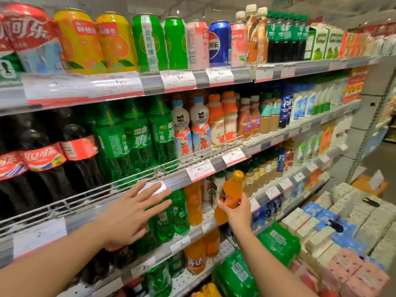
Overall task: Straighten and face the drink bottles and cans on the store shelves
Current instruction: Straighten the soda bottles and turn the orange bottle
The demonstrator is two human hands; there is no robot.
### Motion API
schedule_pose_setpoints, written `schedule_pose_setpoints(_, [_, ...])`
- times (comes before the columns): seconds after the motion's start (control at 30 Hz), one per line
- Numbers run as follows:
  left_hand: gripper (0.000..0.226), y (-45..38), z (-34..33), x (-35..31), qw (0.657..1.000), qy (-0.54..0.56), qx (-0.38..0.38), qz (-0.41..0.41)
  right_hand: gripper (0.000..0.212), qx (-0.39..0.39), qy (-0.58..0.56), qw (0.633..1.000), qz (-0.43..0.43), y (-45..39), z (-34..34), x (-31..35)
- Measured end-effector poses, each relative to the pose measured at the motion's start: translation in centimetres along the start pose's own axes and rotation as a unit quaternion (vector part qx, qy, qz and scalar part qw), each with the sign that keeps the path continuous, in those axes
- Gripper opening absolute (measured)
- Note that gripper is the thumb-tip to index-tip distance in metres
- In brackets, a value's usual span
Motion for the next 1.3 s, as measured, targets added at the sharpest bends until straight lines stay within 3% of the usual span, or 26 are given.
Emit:
schedule_pose_setpoints(0.07, [0.093, 0.0, -0.2, 0.1, 1.000, 0.014, -0.013, -0.009, 0.108, 0.013, 0.006, 1.000, -0.009, -1.3, -1.6, -1.3])
schedule_pose_setpoints(0.1, [0.091, -0.1, -0.2, 0.2, 1.000, 0.022, -0.016, -0.011, 0.103, 0.019, 0.002, 1.000, -0.014, -1.9, -2.5, -1.8])
schedule_pose_setpoints(0.2, [0.086, -0.2, -0.6, 0.3, 0.999, 0.048, -0.011, -0.010, 0.062, 0.015, 0.004, 1.000, -0.026, -2.6, -3.9, -1.7])
schedule_pose_setpoints(0.27, [0.085, -0.2, -0.9, 0.4, 0.998, 0.063, -0.010, -0.006, 0.058, 0.019, 0.004, 0.999, -0.034, -3.2, -5.0, -1.4])
schedule_pose_setpoints(0.4, [0.084, -0.2, -1.1, 0.6, 0.997, 0.082, -0.005, -0.001, 0.077, 0.021, 0.051, 0.998, -0.001, -3.1, -7.0, -0.9])
schedule_pose_setpoints(0.5, [0.083, -0.1, -1.0, 0.6, 0.996, 0.091, -0.012, 0.003, 0.077, 0.025, 0.118, 0.992, 0.038, -3.3, -7.7, -0.4])
schedule_pose_setpoints(0.67, [0.084, -0.1, -1.0, 0.7, 0.995, 0.093, -0.024, 0.012, 0.068, 0.046, 0.332, 0.936, 0.104, -5.1, -8.4, 1.0])
schedule_pose_setpoints(0.8, [0.083, 0.0, -0.9, 0.6, 0.995, 0.096, -0.031, 0.010, 0.073, 0.081, 0.402, 0.904, 0.121, -6.3, -8.9, 1.9])
schedule_pose_setpoints(1.03, [0.083, 0.1, -0.9, 0.7, 0.994, 0.106, -0.015, 0.012, 0.067, 0.091, 0.431, 0.893, 0.092, -6.7, -9.1, 0.8])
schedule_pose_setpoints(1.13, [0.082, 0.0, -0.7, 0.7, 0.994, 0.105, -0.017, 0.014, 0.077, 0.055, 0.417, 0.900, 0.114, -6.2, -8.5, -0.1])
schedule_pose_setpoints(1.3, [0.085, 0.0, -0.8, 0.6, 0.992, 0.116, -0.044, 0.015, 0.085, 0.075, 0.354, 0.922, 0.136, -4.8, -7.7, -1.0])
Point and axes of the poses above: each hand's wrist, its own y-axis away from the middle knuckle, its own z-axis out of the back of the hand, x = y × z, the point moved 7 cm from there along -y, towards the middle knuckle, and after that the axes turned 5 degrees about y, right-handed, at the moved point
